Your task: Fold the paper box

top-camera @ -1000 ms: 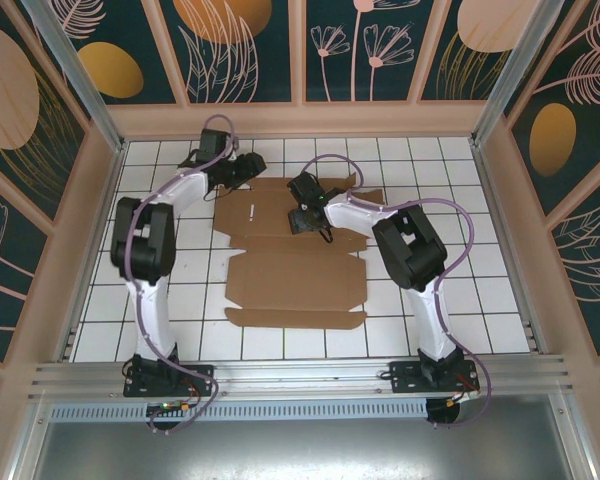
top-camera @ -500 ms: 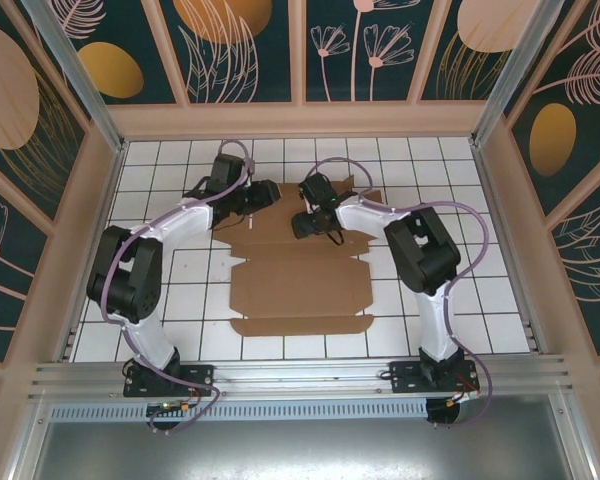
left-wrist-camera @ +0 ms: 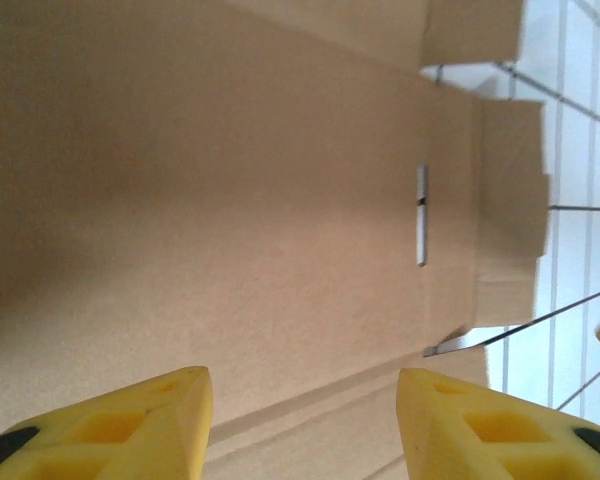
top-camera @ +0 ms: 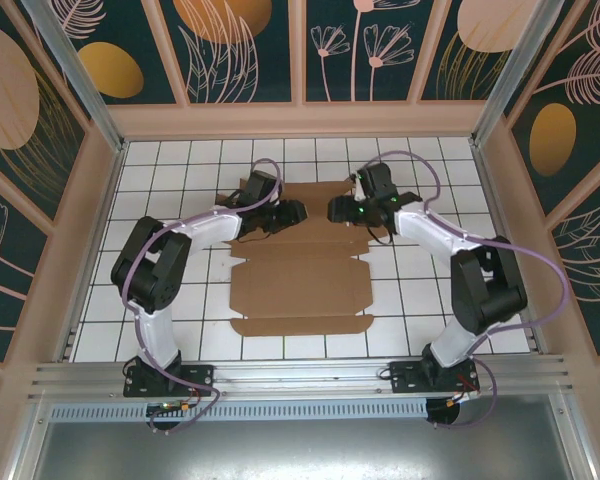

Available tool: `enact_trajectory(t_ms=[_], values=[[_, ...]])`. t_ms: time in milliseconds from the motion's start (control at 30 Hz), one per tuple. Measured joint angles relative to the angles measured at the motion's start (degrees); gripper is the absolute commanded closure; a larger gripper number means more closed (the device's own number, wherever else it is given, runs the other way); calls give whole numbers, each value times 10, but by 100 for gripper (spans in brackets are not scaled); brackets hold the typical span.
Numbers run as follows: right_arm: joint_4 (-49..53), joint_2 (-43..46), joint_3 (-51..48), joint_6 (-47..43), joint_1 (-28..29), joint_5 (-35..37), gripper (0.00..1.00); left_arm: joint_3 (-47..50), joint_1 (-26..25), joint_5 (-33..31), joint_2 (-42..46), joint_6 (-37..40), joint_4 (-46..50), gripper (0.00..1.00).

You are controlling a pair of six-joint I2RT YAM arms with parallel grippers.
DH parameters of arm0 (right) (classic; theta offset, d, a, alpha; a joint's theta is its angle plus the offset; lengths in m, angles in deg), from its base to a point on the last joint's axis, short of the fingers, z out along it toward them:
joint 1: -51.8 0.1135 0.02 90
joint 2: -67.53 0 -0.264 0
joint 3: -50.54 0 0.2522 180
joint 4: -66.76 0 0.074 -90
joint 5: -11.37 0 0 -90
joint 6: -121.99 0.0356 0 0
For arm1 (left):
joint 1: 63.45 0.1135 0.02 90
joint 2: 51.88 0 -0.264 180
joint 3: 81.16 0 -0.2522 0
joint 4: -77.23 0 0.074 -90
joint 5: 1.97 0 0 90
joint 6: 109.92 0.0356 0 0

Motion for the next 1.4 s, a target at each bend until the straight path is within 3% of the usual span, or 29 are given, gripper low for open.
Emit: enact_trajectory(t_ms=[233, 367, 967, 1167, 1400], values=[[5, 64, -137, 36, -40, 15, 18, -11, 0, -13, -38, -12, 16, 46], [-12, 69, -170, 41, -68, -12, 18, -11, 0, -17, -50, -17, 20, 47], [-117, 37, -173, 65, -72, -202, 24, -11, 0, -21, -50, -32, 19, 47], [-134, 55, -167, 74, -52, -219, 24, -9, 0, -21, -50, -34, 16, 47], [-151, -7, -143, 74, -17, -218, 26, -9, 0, -21, -50, -34, 16, 47]])
